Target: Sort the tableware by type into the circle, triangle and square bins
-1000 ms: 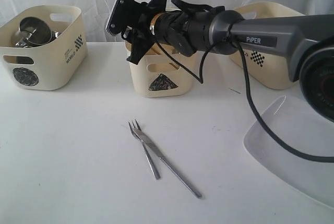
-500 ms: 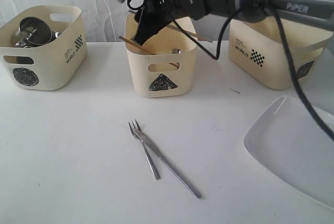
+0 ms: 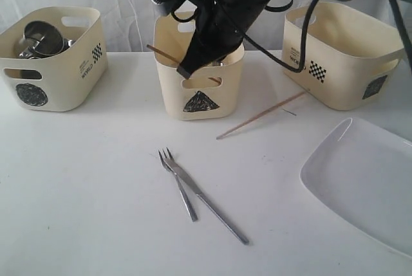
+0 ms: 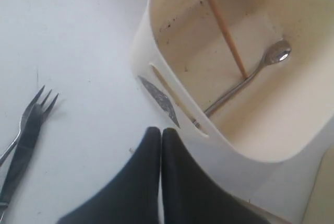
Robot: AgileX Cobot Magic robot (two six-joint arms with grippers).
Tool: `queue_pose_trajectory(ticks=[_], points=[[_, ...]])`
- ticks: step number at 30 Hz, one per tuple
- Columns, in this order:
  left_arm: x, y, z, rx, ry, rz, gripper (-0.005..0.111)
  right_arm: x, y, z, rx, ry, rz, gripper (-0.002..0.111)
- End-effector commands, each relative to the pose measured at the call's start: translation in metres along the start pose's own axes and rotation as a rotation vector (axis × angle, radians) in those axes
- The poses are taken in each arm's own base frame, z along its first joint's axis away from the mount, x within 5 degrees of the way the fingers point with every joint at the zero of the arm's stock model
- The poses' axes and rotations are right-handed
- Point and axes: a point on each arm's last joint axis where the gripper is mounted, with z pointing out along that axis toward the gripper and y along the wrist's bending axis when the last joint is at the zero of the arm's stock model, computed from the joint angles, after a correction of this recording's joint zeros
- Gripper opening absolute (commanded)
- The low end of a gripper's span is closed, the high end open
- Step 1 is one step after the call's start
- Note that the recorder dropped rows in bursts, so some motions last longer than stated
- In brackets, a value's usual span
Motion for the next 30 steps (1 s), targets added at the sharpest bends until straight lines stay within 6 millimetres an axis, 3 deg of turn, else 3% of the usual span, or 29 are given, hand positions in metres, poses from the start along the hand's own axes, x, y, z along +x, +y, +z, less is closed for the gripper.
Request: queue_pose_trajectory(ticks=[1,8,15,18,23,27,30], points=[[0.005,-0.001,0.001,0.009,0.032,-0.005,0.001,-0.006,-0.004,-0.011,0.029,-0.073,0.021,0.000],[0.005,-0.001,0.001,0.009,0.032,-0.005,0.001,0.015,0.009,-0.014,-0.108,0.173,0.085,0.000],[0.005,-0.001,0.001,0.009,0.032,-0.005,0.001,0.024,0.017,-0.029,-0.195,0.268,0.111,0.000],[0.005,-0.001,0.001,0.009,0.032,-0.005,0.001,0.037,0.019,-0.020,-0.209,0.322,0.181,0.000],[0.005,-0.001,0.001,0.009,0.032,-0.005,0.001,0.081,0.035,0.009,-0.304,0.481,0.381,0.000],[0.005,-0.001,0.001,0.009,0.032,-0.005,0.001,0.111,0.064,0.024,-0.491,0.548,0.342,0.000],[0.005,-0.001,0.001,0.009,0.032,-0.005,0.001,0.121,0.072,0.032,-0.502,0.531,0.355,0.000]])
